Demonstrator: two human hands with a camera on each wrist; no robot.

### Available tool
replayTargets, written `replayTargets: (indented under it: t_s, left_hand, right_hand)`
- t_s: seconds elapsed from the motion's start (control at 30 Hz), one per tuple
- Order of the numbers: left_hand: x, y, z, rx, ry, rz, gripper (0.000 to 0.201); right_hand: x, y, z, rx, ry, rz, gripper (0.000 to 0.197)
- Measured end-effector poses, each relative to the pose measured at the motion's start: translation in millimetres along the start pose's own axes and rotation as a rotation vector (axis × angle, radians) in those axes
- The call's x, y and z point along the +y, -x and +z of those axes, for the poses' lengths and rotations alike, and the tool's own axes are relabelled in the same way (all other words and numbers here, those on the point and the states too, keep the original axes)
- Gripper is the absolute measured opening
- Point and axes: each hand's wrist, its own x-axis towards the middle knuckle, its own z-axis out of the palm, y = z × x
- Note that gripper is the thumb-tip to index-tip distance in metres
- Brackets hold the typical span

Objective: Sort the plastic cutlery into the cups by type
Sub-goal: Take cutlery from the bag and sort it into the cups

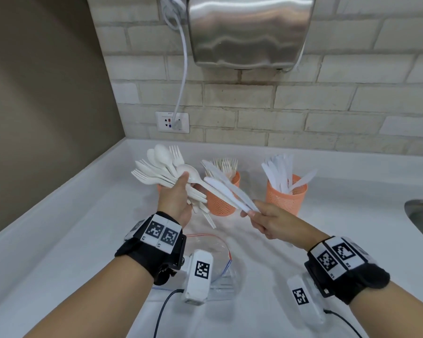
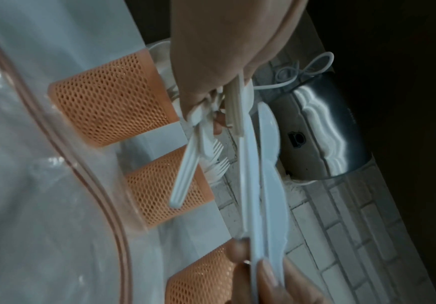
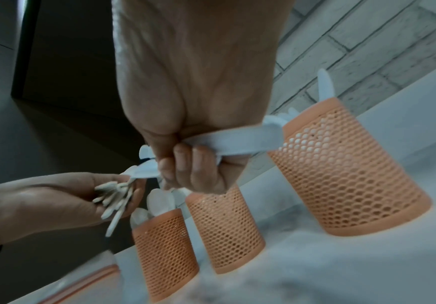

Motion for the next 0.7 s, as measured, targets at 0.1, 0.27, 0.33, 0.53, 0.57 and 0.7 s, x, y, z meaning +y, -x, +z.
replayTargets:
  t_s: [0.1, 0.27, 0.33, 0.53, 0.57, 0.7]
  left_hand:
    - [0.5, -1.9, -1.7, 0.029, 0.020, 0.032, 0.037]
    - [-4.9, 8.9, 4.3, -0.059, -0.118, 0.051, 0.011]
    - [-4.5, 14.4, 8.9, -0.103, -0.142, 0.074, 0.009]
    - [-4.5, 17.4, 14.3, -0.187, -0.136, 0.136, 0.008]
    - [-5.9, 16.5, 14.1, -0.199, -0.146, 0.138, 0.015]
    - [-10.4, 15.9, 15.8, -0.233, -0.187, 0.148, 0.012]
  right_hand:
    - [-5.6, -5.8, -14.2, 0.172, -0.041, -0.084, 0.017]
    - [-35.3, -24.2, -52.7, 0.610, -0.015, -0.353, 0.017]
    - [-34.2, -32.2, -66.5, 0.707, -0.048, -0.380, 0.017]
    - [9.0, -48.4, -73.0, 0.637, -0.199, -0.114, 0.016]
    - [13.2, -49.1, -72.2, 0.652, -0.218, -0.089, 0.016]
    - [18.7, -50.7, -72.4, 0.685, -0.170, 0.001, 0.019]
